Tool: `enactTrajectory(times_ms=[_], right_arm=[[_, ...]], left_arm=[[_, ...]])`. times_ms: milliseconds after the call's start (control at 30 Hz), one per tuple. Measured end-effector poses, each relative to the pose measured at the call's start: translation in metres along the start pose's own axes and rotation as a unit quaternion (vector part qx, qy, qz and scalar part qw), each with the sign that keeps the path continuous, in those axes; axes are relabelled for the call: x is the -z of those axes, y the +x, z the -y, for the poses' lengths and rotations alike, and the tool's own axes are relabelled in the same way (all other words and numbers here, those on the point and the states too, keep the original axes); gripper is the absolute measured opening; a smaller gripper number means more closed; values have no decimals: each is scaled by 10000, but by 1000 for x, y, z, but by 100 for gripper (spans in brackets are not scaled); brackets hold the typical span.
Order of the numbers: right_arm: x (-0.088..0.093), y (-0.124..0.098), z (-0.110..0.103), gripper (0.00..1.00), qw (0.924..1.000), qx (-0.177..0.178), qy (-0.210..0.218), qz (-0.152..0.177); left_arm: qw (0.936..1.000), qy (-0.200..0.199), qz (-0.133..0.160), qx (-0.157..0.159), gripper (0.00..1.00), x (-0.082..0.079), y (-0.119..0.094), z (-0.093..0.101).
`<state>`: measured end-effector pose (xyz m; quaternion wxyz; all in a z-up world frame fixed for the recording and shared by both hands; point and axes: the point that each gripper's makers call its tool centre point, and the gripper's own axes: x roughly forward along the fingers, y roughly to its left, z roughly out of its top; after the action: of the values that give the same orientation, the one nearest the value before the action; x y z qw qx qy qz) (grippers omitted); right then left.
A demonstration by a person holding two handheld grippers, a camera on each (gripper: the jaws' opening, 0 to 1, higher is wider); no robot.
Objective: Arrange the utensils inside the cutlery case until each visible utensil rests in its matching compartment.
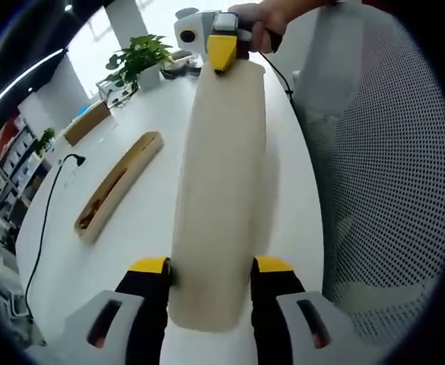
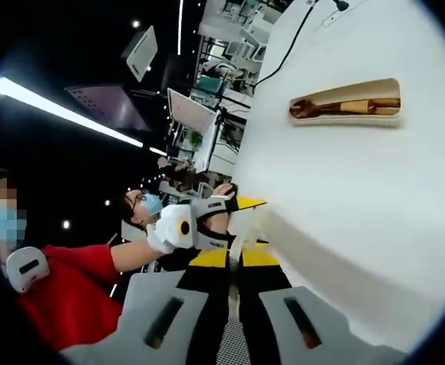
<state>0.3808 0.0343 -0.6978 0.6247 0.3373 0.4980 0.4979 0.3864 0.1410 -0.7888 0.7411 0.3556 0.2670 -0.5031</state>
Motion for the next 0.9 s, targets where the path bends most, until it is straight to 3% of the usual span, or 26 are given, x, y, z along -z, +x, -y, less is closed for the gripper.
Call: enactTrajectory(times_ms=[200,267,467,733,900], right_arm=[[0,1,0,0,9996,68,-258,-41],[0,0,4,0,9997,72,-204,-75],[-2,-1,14,1,9992,387,-96,-81],[3,7,0,1,9983,535,-204,-135],[7,7,2,2,9974,668,-257,-82]], left_arm=[[9996,-91,-79,240,41,0,-9,4],[9990,-284,-117,333,41,0,-13,5],[9980,-312,-295,463,40,-2,-23,2],[9951,-381,-532,737,40,2,-30,4],[9960,-235,-554,666,40,1,-33,1]])
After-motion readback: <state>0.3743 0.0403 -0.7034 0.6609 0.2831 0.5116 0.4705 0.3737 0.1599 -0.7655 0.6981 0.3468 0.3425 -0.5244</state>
